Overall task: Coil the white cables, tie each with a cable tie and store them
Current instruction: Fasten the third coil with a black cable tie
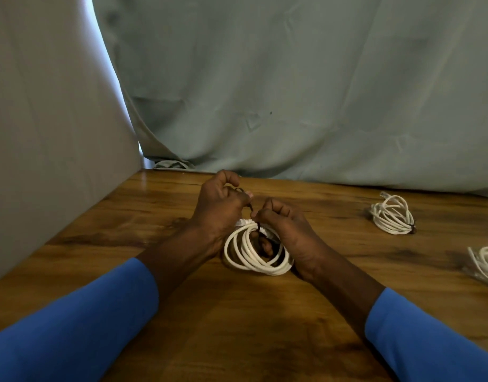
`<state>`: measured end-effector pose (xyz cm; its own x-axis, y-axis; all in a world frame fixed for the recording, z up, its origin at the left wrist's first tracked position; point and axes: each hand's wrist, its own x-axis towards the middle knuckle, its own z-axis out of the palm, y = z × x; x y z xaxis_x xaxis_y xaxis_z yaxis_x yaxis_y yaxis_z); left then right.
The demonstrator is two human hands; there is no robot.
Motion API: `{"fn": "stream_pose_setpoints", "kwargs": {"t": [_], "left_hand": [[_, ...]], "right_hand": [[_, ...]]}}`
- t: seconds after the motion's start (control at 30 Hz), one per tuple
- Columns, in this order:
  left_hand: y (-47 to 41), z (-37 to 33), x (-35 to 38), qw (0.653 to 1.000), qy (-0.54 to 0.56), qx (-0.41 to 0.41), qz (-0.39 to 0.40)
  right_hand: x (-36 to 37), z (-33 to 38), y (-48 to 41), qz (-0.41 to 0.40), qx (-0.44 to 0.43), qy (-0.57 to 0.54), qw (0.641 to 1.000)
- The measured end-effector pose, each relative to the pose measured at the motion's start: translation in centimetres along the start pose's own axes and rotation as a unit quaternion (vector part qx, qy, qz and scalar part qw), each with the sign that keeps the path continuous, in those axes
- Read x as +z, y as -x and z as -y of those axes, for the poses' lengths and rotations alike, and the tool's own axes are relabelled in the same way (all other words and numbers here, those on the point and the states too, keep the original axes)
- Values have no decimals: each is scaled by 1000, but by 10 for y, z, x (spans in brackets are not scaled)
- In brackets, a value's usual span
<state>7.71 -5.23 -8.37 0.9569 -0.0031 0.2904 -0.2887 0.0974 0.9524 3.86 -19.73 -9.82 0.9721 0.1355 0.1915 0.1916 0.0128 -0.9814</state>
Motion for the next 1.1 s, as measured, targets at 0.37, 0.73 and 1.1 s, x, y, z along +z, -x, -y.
{"fn": "stream_pose_setpoints", "kwargs": {"t": [0.37,0.73,1.1], "left_hand": [[0,4,-26,990,-92,-12,107],[1,3,-27,968,-20,3,251],[2,4,-23,976,-5,60,211]], "right_hand": [[-4,-14,-1,-6,-147,149,978],[-14,-6,5,-63,-234,297,924],[-15,-10,-2,-65,-187,129,972]]}}
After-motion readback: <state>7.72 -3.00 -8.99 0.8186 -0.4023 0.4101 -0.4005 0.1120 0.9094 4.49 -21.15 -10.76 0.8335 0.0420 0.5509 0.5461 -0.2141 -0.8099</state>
